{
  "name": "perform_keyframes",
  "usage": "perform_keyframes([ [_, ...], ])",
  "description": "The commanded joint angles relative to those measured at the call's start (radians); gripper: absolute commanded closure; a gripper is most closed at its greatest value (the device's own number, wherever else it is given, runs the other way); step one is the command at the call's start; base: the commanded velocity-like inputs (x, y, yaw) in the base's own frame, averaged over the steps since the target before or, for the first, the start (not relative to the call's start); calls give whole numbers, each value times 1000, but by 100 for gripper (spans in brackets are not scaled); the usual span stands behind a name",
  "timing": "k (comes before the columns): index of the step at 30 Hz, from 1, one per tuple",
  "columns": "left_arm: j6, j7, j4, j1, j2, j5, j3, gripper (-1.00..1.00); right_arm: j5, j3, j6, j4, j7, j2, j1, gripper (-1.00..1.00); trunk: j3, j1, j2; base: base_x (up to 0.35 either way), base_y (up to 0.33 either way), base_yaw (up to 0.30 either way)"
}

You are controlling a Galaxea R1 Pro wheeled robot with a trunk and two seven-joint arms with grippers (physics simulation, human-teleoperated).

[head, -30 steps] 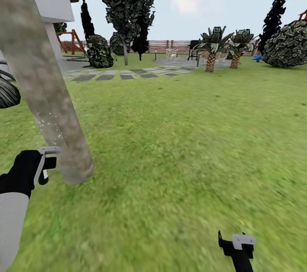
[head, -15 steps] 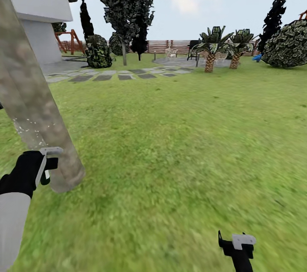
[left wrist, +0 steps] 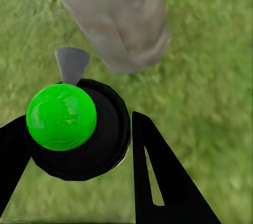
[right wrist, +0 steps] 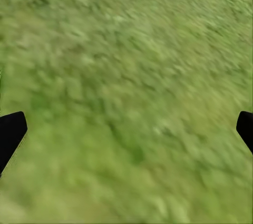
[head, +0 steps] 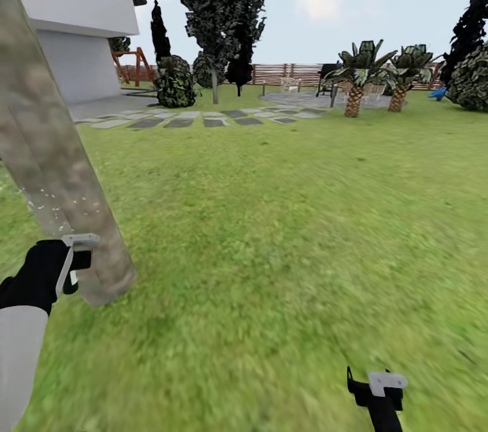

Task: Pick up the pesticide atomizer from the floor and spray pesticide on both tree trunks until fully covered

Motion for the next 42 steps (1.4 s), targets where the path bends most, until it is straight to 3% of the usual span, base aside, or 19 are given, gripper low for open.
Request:
perform_keyframes([
  [1, 4, -2, 0, -1, 0, -5, 1, 100, 11, -4, -2, 1, -7, 0, -1, -100, -1, 0, 0, 168, -231, 277],
  [8, 4, -3, 3, 1, 9, -9, 8, 100, 11, -4, -2, 1, -7, 0, -1, -100, -1, 0, 0, 167, -231, 277],
  [10, 2, -2, 3, 24, 6, -8, 8, 100, 11, -4, -2, 1, -7, 0, -1, -100, -1, 0, 0, 163, -232, 277],
  [11, -10, -2, 4, 36, 0, -3, 6, 100, 11, -4, -2, 1, -7, 0, -1, -100, -1, 0, 0, 162, -232, 277],
  [12, -51, -2, 22, 43, -37, -2, 3, 100, 11, -4, -2, 1, -7, 0, -1, -100, -1, 0, 0, 161, -233, 277],
  [15, -56, -1, 25, 43, -50, -5, 6, 100, 11, -4, -2, 1, -7, 0, -1, -100, -1, 0, 0, 161, -233, 277],
  [18, -57, -1, 25, 44, -23, -8, 10, 100, 11, -4, -2, 1, -7, 0, -1, -100, -1, 0, 0, 161, -233, 277],
  [22, -59, 0, 26, 44, -13, -9, 12, 100, 11, -4, -2, 1, -7, 0, -1, -100, -1, 0, 0, 162, -233, 277],
  [27, -61, 0, 27, 45, -20, -7, 9, 100, 11, -4, -2, 1, -7, 0, -1, -100, -1, 0, 0, 172, -233, 215],
  [42, -61, 0, 26, 45, -23, -3, 10, 100, 11, -4, -2, 1, -7, 0, -1, -100, -1, 0, 0, 177, -232, 7],
])
